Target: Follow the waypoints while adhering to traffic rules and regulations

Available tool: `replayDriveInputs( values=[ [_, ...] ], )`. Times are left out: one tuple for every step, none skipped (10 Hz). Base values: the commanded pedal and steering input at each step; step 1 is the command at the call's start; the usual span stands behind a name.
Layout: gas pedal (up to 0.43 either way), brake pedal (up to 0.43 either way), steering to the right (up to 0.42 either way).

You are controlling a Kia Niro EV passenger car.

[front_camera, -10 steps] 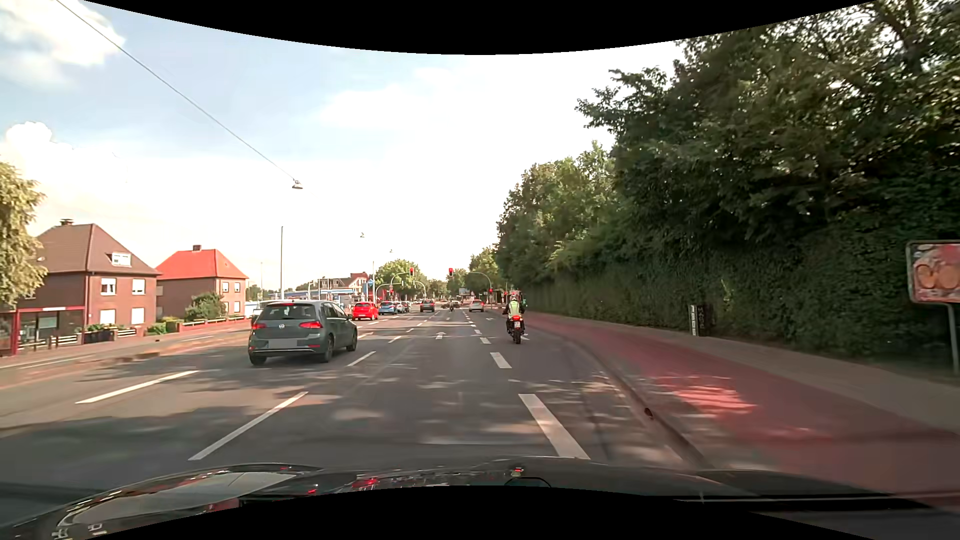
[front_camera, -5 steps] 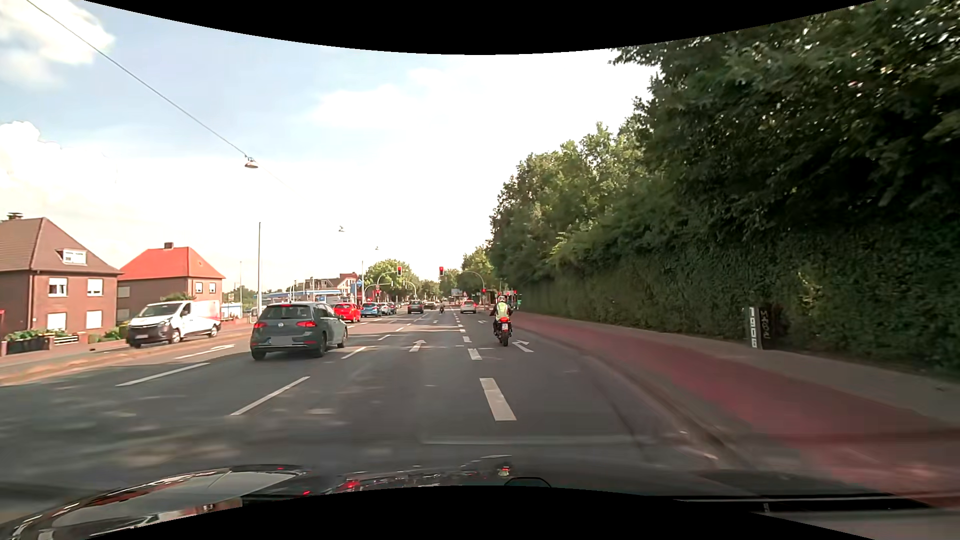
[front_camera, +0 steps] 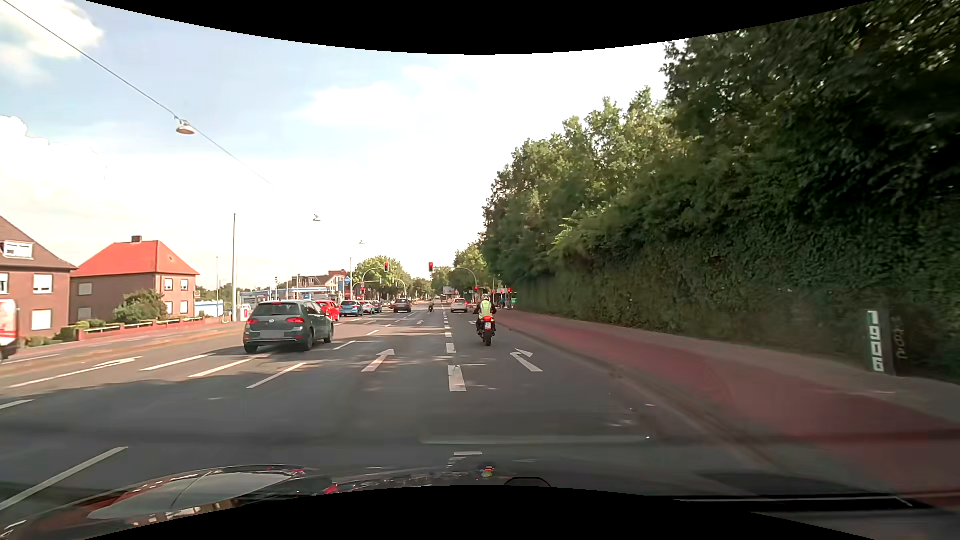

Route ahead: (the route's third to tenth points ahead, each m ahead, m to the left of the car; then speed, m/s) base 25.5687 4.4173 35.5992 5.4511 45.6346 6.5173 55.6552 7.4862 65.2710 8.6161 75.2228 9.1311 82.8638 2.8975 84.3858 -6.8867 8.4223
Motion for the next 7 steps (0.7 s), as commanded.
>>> replayDriveInputs(
  values=[
    [0.087,0.0,0.007],
    [0.087,0.0,0.006],
    [0.087,0.0,0.002],
    [0.087,0.0,-0.005],
    [0.087,0.0,-0.012],
    [0.087,0.0,-0.013],
    [0.087,0.0,-0.013]
  ],
)
